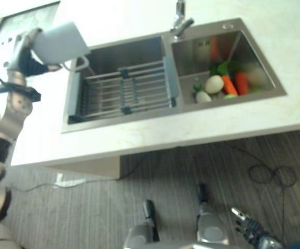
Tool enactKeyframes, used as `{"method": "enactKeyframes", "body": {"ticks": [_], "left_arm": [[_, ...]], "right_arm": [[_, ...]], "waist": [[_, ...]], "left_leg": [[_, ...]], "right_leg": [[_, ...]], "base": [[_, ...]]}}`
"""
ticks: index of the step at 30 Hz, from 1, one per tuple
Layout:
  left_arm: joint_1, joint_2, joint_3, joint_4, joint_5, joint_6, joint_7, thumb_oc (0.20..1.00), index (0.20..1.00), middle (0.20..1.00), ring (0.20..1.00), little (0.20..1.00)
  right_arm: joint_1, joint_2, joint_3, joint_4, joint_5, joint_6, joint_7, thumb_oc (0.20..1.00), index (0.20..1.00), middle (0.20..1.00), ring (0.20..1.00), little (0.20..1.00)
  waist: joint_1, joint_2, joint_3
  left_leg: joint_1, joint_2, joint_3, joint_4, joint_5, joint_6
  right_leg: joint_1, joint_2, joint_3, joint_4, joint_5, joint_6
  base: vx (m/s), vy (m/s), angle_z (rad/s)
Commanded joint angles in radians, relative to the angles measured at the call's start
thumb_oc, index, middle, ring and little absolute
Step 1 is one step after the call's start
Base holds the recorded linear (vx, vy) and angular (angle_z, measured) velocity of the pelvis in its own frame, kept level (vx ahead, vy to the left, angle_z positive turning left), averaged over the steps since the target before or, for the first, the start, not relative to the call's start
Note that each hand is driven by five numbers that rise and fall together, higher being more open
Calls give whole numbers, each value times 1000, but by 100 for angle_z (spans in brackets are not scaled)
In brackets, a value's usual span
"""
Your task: Place the dishes in the dishwasher.
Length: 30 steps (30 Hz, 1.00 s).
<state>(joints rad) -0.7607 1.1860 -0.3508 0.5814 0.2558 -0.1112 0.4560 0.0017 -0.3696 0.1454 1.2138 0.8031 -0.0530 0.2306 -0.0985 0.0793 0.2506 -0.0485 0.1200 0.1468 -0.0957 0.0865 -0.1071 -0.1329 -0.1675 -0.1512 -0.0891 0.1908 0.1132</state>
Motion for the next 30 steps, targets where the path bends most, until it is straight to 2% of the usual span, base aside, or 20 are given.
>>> {"method": "enactKeyframes", "body": {"ticks": [1,5,9,15,18,20,21,22,25,26,28,30], "left_arm": [[-12,68,121,-15,-11,-4,110,200,200,200,200,200],[68,74,200,-64,-32,-7,165,200,200,200,200,200],[206,60,334,-158,-62,-22,202,200,200,200,200,200],[474,-62,540,-343,14,-67,282,200,200,200,200,200],[549,-122,573,-417,86,-83,330,200,200,200,200,200],[571,-147,583,-444,84,-93,356,200,200,200,200,200],[596,-200,598,-462,75,-133,398,200,200,200,200,200],[600,-205,600,-464,73,-138,401,200,200,200,200,200],[624,-299,624,-493,19,-223,419,200,200,200,200,200],[637,-355,635,-507,20,-277,418,200,200,200,200,200],[637,-390,634,-510,-79,-345,376,200,200,200,200,200],[630,-464,639,-508,-256,-439,287,200,200,200,200,200]], "right_arm": [[22,8,-15,17,-39,-11,7,1000,1000,1000,1000,1000],[42,10,-28,32,-72,-8,5,1000,1000,1000,1000,1000],[77,29,-45,55,-106,-15,4,1000,1000,1000,1000,1000],[106,51,-73,82,-150,-20,5,1000,1000,1000,1000,1000],[120,60,-85,83,-159,-27,11,1000,1000,1000,1000,1000],[125,63,-87,85,-163,-32,14,1000,1000,1000,1000,1000],[124,63,-96,94,-176,-31,23,1000,1000,1000,1000,1000],[124,63,-96,95,-177,-31,24,1000,1000,1000,1000,1000],[117,67,-101,105,-205,-24,34,1000,1000,1000,1000,1000],[111,70,-92,100,-213,-15,31,1000,1000,1000,1000,1000],[102,70,-83,91,-218,-5,28,1000,1000,1000,1000,1000],[85,67,-69,87,-218,4,25,1000,1000,1000,1000,1000]], "waist": [[-5,19,-2],[7,19,-36],[38,13,-88],[87,-10,-143],[107,-21,-159],[113,-25,-166],[124,-31,-176],[124,-30,-176],[142,-40,-184],[153,-48,-185],[161,-53,-186],[172,-59,-186]], "left_leg": [[28,5,27,8,-77,3],[56,8,19,8,-85,2],[95,12,4,8,-97,2],[152,30,-25,8,-111,-4],[168,36,-42,8,-113,-5],[174,39,-48,8,-113,-7],[181,42,-61,8,-112,-9],[182,42,-62,8,-112,-9],[190,47,-80,8,-107,-13],[195,52,-95,8,-102,-17],[195,55,-111,11,-98,-21],[193,58,-134,16,-92,-26]], "right_leg": [[45,-38,0,9,-100,50],[83,-38,-8,8,-117,49],[141,-41,-26,5,-142,50],[233,-32,-65,4,-186,44],[265,-23,-85,4,-201,39],[277,-20,-95,5,-206,36],[292,-12,-104,4,-213,31],[294,-11,-105,4,-214,30],[312,1,-114,5,-223,18],[324,11,-117,5,-230,8],[331,22,-118,5,-236,-1],[338,39,-112,6,-246,-18]], "base": [[109,9,11],[116,28,3],[153,20,10],[109,-20,14],[57,-43,29],[-2,-28,26],[-19,-27,12],[-37,-47,3],[-36,-70,9],[-63,-123,15],[-71,-117,20],[-85,-113,18]]}}
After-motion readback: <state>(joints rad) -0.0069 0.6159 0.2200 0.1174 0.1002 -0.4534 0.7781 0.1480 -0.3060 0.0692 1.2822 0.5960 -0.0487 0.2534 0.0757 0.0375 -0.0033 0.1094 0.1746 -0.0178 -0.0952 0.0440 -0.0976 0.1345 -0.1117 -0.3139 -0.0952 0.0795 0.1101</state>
